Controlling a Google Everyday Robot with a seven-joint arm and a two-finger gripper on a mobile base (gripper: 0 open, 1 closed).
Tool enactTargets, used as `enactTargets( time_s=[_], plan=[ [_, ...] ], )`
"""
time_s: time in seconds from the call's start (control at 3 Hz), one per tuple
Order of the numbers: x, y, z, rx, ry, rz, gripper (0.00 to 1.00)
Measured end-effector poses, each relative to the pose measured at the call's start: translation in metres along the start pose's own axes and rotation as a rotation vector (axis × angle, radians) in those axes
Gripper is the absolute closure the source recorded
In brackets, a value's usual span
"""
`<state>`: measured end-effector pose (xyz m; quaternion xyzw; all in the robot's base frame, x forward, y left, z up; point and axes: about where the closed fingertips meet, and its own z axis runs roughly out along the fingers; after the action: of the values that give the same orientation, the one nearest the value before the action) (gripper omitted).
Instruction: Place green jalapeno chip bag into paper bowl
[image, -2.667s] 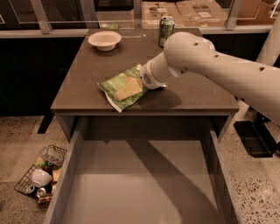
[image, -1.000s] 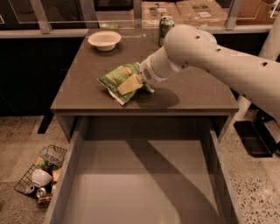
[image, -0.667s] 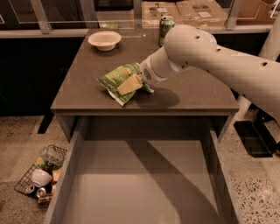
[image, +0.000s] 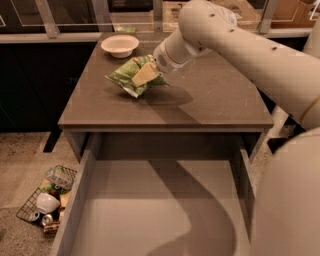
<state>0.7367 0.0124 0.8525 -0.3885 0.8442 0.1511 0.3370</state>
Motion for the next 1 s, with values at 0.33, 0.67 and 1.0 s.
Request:
enactTargets(
  time_s=[0.33,0.67,1.0],
  plan=[
    [-0.041,-0.027,0.02,0.032,0.006,-0.01,1.0],
    [-0.088,-0.053,0.025,0.086,-0.052,0.002,1.0],
    [-0.135,-0.08,0.008,0.164,-0.157,0.039,1.0]
  ],
)
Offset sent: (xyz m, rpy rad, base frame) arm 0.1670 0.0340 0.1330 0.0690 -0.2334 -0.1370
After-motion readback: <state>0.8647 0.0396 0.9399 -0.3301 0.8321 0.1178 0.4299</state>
